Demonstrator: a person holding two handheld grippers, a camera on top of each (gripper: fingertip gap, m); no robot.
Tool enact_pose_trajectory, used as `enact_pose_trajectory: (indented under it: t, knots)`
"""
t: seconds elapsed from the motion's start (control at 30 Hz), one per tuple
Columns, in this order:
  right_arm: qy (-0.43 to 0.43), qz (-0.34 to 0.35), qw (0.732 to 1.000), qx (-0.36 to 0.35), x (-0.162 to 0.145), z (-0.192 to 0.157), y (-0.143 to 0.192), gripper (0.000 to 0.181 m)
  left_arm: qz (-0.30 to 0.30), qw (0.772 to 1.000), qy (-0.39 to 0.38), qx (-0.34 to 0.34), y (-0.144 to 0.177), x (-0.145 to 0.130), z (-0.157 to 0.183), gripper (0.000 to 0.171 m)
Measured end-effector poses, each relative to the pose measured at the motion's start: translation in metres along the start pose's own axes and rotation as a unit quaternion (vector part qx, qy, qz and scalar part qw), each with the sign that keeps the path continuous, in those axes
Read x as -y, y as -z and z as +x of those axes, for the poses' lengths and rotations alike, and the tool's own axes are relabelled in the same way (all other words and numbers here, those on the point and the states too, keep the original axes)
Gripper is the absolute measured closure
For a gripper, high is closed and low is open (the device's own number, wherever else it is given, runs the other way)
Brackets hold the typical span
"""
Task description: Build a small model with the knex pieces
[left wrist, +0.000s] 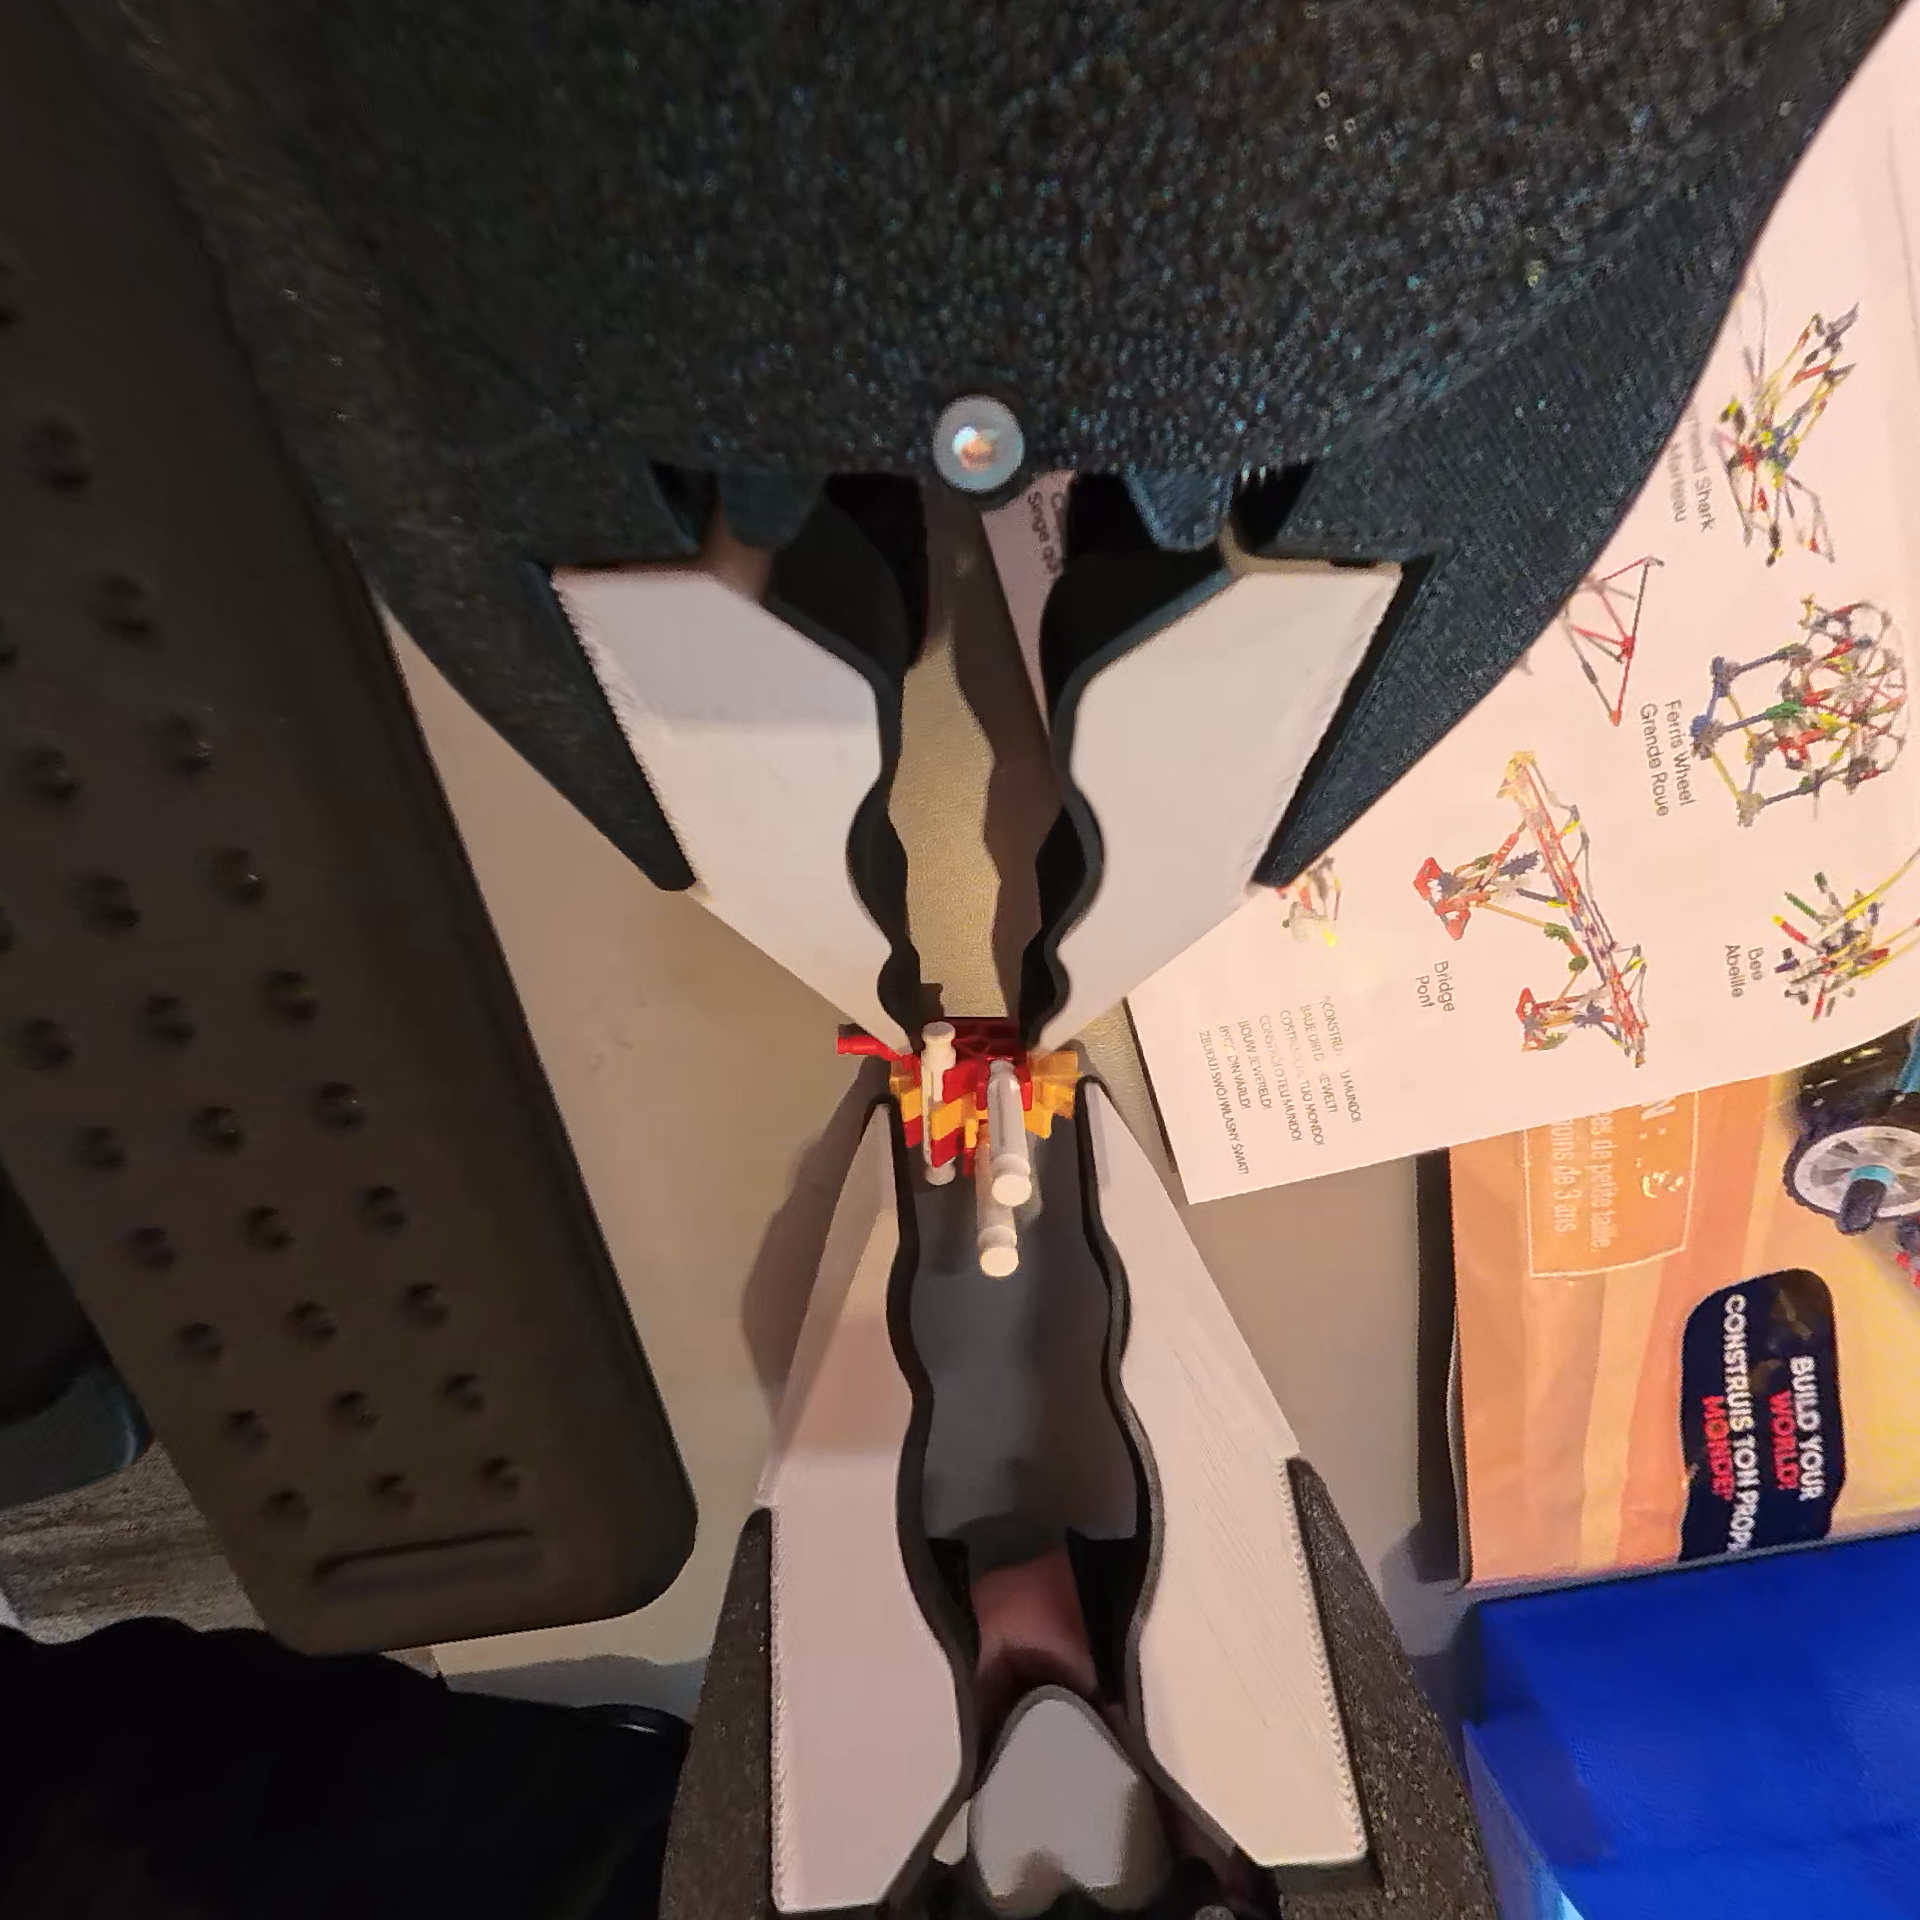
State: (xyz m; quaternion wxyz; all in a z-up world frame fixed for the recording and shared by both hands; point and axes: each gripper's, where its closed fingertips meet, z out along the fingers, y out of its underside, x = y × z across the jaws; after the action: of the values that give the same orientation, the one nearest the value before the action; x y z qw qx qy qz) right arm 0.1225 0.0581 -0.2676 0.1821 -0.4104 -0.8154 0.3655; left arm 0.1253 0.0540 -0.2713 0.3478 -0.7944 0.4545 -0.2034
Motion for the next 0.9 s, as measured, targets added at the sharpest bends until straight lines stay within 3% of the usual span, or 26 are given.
enact_pose_trajectory:
  t: [0.3, 0.43, 0.9]
  knots:
    - [0.0, -0.001, 1.0, -0.001, 0.0005, -0.0006, -0.0007, 0.149, -0.013, 0.999, 0.045, -0.02, -0.0005, -0.0009, 0.0012, 0.158]
    - [-0.009, 0.0, 1.0, -0.009, -0.0001, 0.003, 0.0007, 0.148, -0.023, 0.999, 0.026, -0.014, -0.0002, -0.0019, 0.0028, 0.169]
    - [-0.036, 0.007, 0.999, 0.001, 0.0, 0.0041, 0.0025, 0.147, -0.025, 1.0, 0.0, -0.004, -0.0014, -0.003, 0.0014, 0.17]
